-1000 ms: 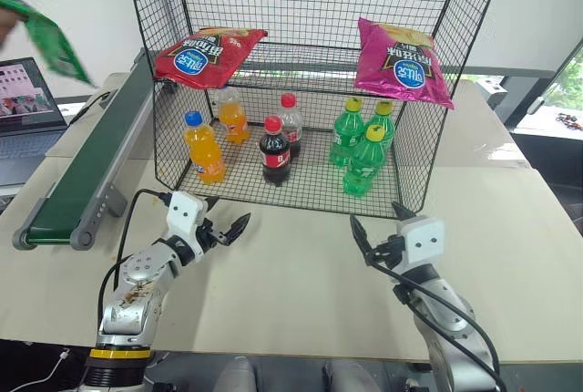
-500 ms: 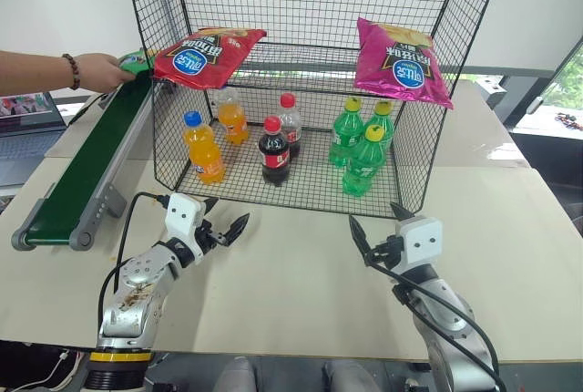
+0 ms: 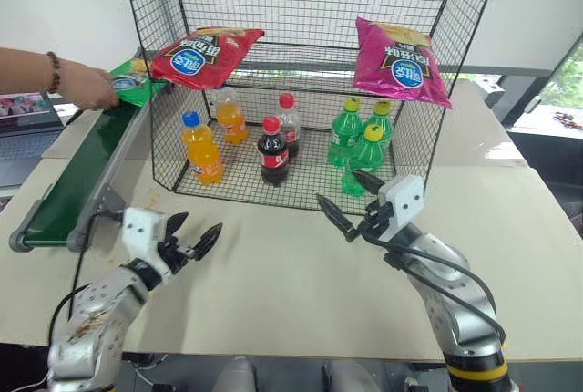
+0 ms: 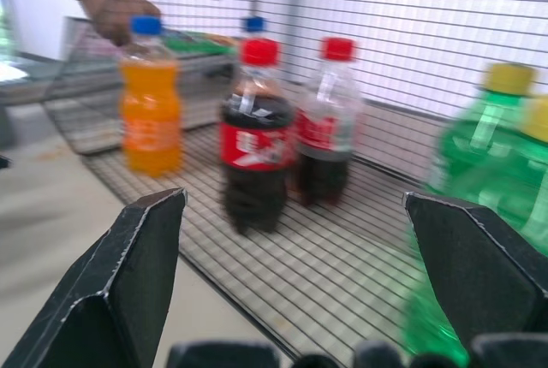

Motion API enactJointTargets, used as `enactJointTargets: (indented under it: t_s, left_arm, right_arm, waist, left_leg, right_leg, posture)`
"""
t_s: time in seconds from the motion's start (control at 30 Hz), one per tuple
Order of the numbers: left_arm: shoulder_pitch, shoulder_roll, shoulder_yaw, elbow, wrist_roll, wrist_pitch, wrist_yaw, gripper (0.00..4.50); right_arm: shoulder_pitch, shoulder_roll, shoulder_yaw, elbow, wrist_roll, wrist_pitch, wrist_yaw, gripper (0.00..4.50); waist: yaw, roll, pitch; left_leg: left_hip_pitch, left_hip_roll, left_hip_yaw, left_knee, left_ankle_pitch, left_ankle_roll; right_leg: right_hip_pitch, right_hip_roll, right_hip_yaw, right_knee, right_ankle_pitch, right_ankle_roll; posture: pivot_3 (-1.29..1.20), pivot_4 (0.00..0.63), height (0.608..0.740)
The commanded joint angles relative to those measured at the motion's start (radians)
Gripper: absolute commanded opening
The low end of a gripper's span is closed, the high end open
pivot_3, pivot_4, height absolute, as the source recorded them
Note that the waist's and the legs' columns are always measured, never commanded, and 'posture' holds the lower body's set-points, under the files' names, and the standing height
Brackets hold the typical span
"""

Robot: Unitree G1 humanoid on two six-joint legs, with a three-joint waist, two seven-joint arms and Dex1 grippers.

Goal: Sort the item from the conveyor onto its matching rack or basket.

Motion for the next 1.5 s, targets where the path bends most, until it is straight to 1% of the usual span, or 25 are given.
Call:
enactJointTargets:
  t_s: [0.03, 0.07, 0.17, 0.3, 0.4, 0.5, 0.6, 0.73, 0.93, 1.07, 1.3, 1.5]
  left_arm:
    - [0.092, -0.005, 0.188, -0.149, -0.244, 0.101, 0.053, 4.46]
    - [0.108, -0.002, 0.216, -0.161, -0.291, 0.119, 0.064, 4.46]
    - [0.202, -0.022, 0.370, -0.180, -0.581, 0.148, 0.138, 4.46]
    - [0.315, -0.051, 0.503, -0.151, -0.886, 0.114, 0.235, 4.46]
    - [0.362, -0.078, 0.572, -0.098, -1.030, 0.067, 0.297, 4.46]
    - [0.388, -0.084, 0.636, -0.029, -1.175, 0.022, 0.364, 4.46]
    - [0.407, -0.075, 0.675, 0.028, -1.265, 0.003, 0.402, 4.46]
    - [0.401, -0.053, 0.691, 0.084, -1.344, -0.020, 0.478, 4.46]
    - [0.371, -0.001, 0.678, 0.122, -1.407, -0.019, 0.556, 4.46]
    - [0.359, 0.000, 0.690, 0.132, -1.409, 0.009, 0.595, 4.46]
    - [0.367, -0.004, 0.680, 0.113, -1.409, 0.012, 0.611, 4.46]
    - [0.372, 0.008, 0.681, 0.139, -1.409, 0.021, 0.608, 4.46]
  right_arm:
    - [-0.082, -0.042, 0.017, -0.027, 0.137, 0.038, 0.157, 4.50]
    - [-0.095, -0.049, 0.021, -0.024, 0.153, 0.043, 0.179, 4.50]
    - [-0.152, -0.082, 0.039, -0.003, 0.228, 0.039, 0.308, 4.50]
    - [-0.245, -0.082, 0.058, 0.061, 0.284, 0.033, 0.418, 4.50]
    - [-0.297, -0.064, 0.074, 0.099, 0.293, 0.023, 0.455, 4.50]
    - [-0.331, -0.041, 0.081, 0.114, 0.308, 0.022, 0.478, 4.50]
    - [-0.350, -0.021, 0.085, 0.109, 0.326, 0.023, 0.494, 4.50]
    - [-0.370, -0.007, 0.086, 0.090, 0.358, 0.037, 0.512, 4.50]
    - [-0.398, -0.009, 0.081, 0.091, 0.387, 0.050, 0.526, 4.50]
    - [-0.409, -0.015, 0.079, 0.083, 0.403, 0.062, 0.522, 4.50]
    - [-0.411, -0.021, 0.075, 0.071, 0.399, 0.071, 0.509, 4.50]
    - [-0.416, -0.025, 0.065, 0.051, 0.425, 0.089, 0.501, 4.50]
  waist:
    - [0.000, 0.000, 0.000]
    - [0.001, 0.000, 0.000]
    - [0.001, -0.001, 0.000]
    - [-0.002, -0.003, 0.001]
    - [0.001, -0.002, 0.001]
    - [0.001, -0.003, 0.001]
    - [0.002, -0.003, 0.001]
    - [0.005, -0.003, 0.001]
    - [0.004, -0.004, 0.001]
    - [0.004, -0.005, 0.001]
    - [0.004, -0.005, 0.000]
    - [0.004, -0.005, 0.000]
  left_leg:
    - [0.001, 0.000, 0.000, 0.000, 0.000, 0.000]
    - [0.001, 0.000, 0.000, -0.001, 0.000, 0.001]
    - [0.001, 0.000, -0.001, 0.001, 0.000, 0.001]
    - [0.002, 0.000, -0.001, 0.001, -0.001, 0.001]
    - [0.003, 0.000, -0.001, 0.001, -0.001, 0.001]
    - [0.003, 0.000, -0.001, 0.000, -0.001, 0.001]
    - [0.003, 0.000, -0.001, 0.000, -0.001, 0.001]
    - [0.003, 0.000, -0.001, 0.000, -0.001, 0.000]
    - [0.003, 0.000, 0.000, -0.001, -0.001, 0.000]
    - [0.003, 0.000, 0.000, -0.002, -0.001, 0.000]
    - [0.003, 0.000, 0.000, -0.002, -0.001, 0.000]
    - [0.003, 0.000, 0.000, -0.003, -0.001, 0.000]
  right_leg:
    - [0.000, 0.000, 0.000, 0.000, 0.000, 0.000]
    - [0.000, 0.000, 0.000, 0.000, 0.000, 0.000]
    - [0.001, 0.000, -0.001, 0.000, 0.000, 0.000]
    - [0.001, 0.000, -0.001, 0.000, 0.000, 0.000]
    - [0.002, 0.000, -0.001, 0.001, -0.001, 0.000]
    - [0.002, 0.000, -0.001, 0.000, -0.001, -0.001]
    - [0.001, 0.000, -0.001, 0.000, -0.001, -0.001]
    - [0.001, 0.000, -0.001, 0.000, -0.001, -0.001]
    - [-0.001, 0.000, -0.001, 0.000, -0.002, -0.001]
    - [-0.001, 0.000, -0.001, 0.000, -0.002, -0.002]
    - [-0.002, 0.000, -0.001, -0.001, -0.002, -0.002]
    - [-0.002, 0.000, -0.001, -0.001, -0.002, -0.002]
  posture:
    - [0.00, 0.150, 0.740]
    - [0.00, 0.150, 0.740]
    - [0.00, 0.150, 0.740]
    - [0.00, 0.150, 0.740]
    - [0.00, 0.150, 0.740]
    - [0.00, 0.150, 0.740]
    - [0.00, 0.150, 0.740]
    - [0.00, 0.150, 0.740]
    - [0.00, 0.150, 0.740]
    - [0.00, 0.150, 0.740]
    - [0.00, 0.150, 0.740]
    - [0.00, 0.150, 0.740]
